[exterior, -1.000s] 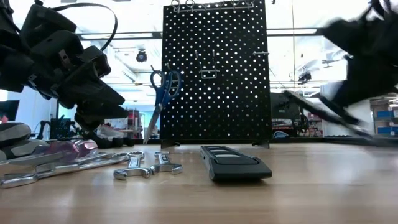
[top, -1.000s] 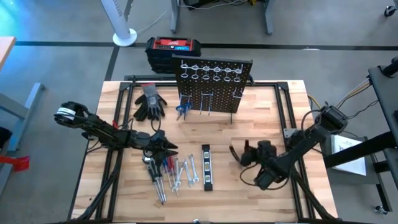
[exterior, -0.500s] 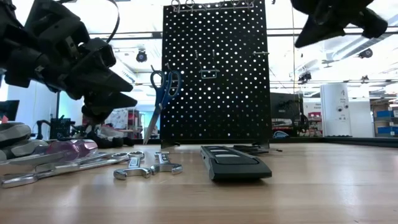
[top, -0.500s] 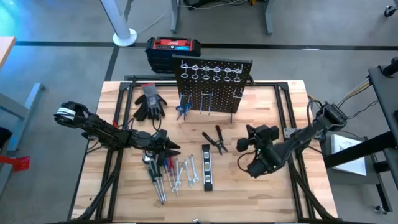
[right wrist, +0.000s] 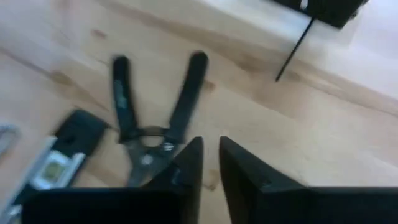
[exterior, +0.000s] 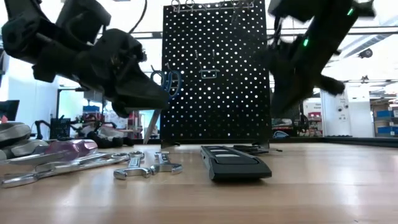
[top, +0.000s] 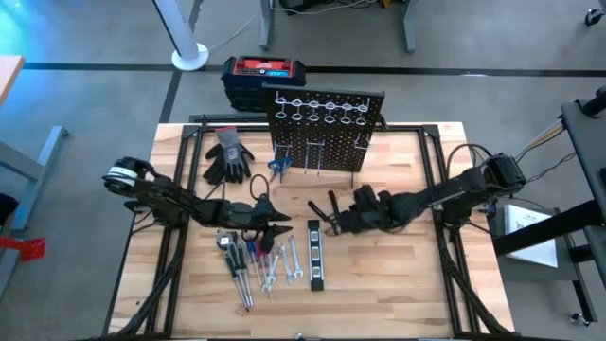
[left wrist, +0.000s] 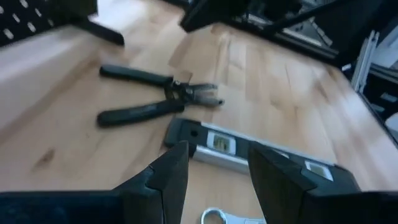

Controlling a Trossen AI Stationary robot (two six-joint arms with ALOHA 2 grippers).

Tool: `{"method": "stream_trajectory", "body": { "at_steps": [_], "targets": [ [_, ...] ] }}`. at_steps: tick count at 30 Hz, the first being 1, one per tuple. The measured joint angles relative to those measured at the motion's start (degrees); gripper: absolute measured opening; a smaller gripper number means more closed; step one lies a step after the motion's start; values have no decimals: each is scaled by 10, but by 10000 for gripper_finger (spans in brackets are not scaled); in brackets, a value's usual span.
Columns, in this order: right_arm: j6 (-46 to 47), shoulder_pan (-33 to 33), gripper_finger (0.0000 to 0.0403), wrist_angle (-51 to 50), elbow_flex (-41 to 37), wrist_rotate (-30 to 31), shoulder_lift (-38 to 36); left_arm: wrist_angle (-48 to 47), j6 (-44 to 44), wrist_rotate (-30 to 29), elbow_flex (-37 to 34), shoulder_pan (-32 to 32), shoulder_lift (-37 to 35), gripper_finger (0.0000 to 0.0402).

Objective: Hang tools onto peg board
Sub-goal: Hang the black stripping pliers on the peg board

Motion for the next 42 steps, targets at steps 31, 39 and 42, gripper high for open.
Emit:
{"method": "stream_trajectory", "body": {
  "at_steps": [31, 39, 42],
  "targets": [
    [-145, -102, 137, -93, 230, -157, 287, -24, -43, -63, -93, 3, 2, 155],
    [-183, -71, 34, -121, 227, -132, 279, -23, -70, -77, -102, 3, 0, 155],
    [-169, -50, 34, -182, 216, -90, 253, -24, -79, -76, -102, 3, -2, 155]
  ]
}}
